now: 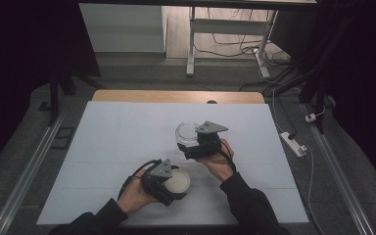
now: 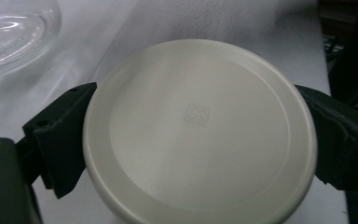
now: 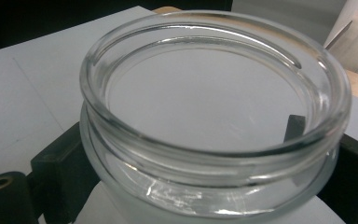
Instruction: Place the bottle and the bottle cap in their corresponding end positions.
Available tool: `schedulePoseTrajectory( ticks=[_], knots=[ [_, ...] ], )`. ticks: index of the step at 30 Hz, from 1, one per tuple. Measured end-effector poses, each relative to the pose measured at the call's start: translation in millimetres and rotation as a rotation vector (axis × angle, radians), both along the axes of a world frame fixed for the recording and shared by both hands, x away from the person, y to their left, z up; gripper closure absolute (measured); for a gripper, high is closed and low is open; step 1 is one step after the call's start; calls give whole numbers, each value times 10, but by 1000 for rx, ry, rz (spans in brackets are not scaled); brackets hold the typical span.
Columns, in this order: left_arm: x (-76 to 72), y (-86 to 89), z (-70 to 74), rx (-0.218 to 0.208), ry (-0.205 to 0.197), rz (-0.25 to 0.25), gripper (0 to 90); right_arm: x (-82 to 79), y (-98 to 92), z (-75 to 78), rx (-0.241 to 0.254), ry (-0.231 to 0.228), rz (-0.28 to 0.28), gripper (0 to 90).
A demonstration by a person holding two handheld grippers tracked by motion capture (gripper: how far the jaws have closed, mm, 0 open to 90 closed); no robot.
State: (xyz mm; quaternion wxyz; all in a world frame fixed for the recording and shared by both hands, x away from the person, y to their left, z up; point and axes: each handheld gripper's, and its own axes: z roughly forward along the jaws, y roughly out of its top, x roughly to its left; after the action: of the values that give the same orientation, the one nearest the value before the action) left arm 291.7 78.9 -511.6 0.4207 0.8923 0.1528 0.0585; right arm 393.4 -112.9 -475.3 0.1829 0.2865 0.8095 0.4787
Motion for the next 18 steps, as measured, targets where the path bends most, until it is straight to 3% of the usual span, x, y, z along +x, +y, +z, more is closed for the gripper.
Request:
schedulePoseTrajectory(
  ticks=[11,18],
  knots=[
    [76,-102,-99,31,-33,11,77,145,125,-51,-11,-1,1,69],
    [128,-155,-150,63,-23,25,77,245,223,-121,-24,0,3,68]
  ],
)
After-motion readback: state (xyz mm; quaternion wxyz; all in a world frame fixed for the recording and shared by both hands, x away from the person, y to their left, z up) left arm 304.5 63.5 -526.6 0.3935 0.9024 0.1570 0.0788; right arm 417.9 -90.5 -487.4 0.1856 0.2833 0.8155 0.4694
